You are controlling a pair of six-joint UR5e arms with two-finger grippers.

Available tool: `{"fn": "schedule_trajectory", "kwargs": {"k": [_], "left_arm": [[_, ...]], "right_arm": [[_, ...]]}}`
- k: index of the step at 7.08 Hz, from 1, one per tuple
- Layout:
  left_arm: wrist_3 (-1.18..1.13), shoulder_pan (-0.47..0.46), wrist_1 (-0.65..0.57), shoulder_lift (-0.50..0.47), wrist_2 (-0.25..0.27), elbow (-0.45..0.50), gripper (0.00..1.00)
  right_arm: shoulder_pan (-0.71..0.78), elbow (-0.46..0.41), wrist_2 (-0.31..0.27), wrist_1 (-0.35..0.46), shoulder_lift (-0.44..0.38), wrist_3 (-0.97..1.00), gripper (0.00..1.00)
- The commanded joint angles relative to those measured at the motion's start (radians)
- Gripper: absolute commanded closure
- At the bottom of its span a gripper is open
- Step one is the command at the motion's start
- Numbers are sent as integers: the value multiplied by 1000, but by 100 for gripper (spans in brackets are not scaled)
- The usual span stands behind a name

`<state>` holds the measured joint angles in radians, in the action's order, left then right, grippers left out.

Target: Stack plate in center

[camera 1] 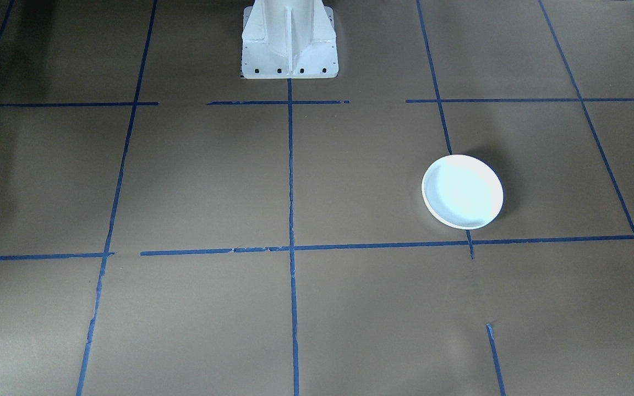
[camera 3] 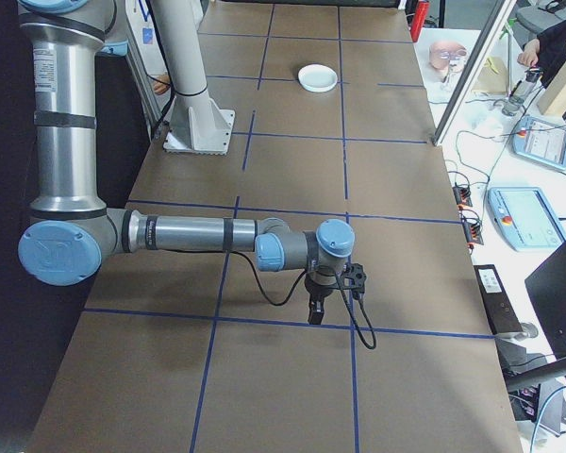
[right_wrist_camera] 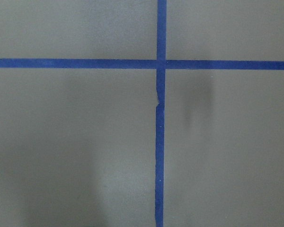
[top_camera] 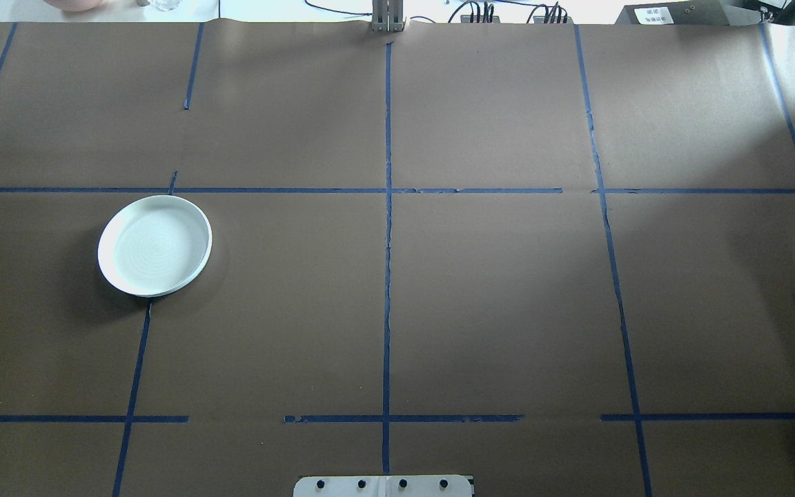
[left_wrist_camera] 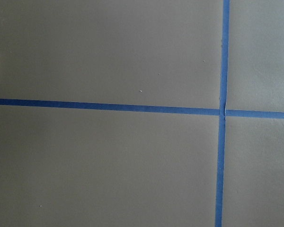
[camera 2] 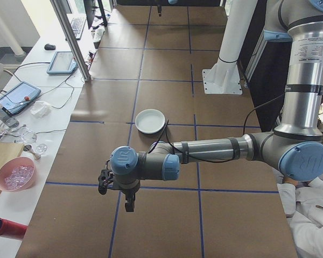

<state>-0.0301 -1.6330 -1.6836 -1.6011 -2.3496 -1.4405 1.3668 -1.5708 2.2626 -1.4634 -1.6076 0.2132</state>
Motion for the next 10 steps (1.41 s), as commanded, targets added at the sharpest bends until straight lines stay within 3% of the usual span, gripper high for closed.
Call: {"fn": "schedule_trajectory", "kwargs": {"k": [1,10], "left_arm": [[1,-1,30,1,-20,8,0],[6,-1,-1,6,-27,9,0]], "right_arm": [[0,0,0,0,0,0,0],[0,0,0,0,0,0,0]]}}
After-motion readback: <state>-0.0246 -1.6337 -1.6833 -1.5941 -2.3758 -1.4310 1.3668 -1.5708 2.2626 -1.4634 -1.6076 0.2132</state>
